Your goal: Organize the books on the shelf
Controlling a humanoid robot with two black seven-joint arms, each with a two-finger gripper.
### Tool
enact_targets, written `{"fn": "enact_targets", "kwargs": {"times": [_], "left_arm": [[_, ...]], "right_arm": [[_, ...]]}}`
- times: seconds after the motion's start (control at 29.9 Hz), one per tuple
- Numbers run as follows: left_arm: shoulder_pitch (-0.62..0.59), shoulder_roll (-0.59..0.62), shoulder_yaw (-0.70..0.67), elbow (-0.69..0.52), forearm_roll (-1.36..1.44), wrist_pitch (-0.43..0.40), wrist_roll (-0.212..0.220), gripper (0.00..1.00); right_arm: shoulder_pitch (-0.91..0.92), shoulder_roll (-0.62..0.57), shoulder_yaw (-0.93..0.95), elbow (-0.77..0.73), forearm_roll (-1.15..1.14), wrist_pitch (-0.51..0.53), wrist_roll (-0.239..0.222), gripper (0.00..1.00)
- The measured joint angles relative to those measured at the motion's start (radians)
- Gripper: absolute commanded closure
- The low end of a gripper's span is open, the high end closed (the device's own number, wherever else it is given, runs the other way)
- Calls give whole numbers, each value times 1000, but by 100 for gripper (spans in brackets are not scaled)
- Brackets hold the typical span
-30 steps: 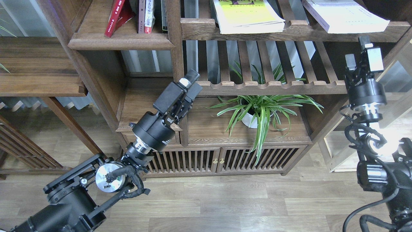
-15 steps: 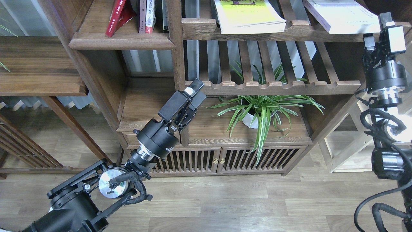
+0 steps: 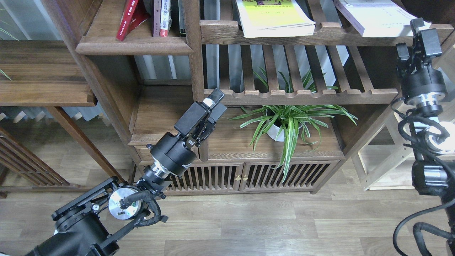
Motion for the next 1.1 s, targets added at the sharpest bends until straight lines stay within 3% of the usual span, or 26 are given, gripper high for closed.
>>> {"fn": "enact_targets", "kwargs": {"times": [0.4,1.1], "left_arm": [[0,8,-4,2,0,0,0,6],[0,13,-8,8,0,0,0,5]], "right_arm": [[12,-14,-2,29,24,-23,-7,17],[45,-22,-23,48,26,-226,-47,18]]}}
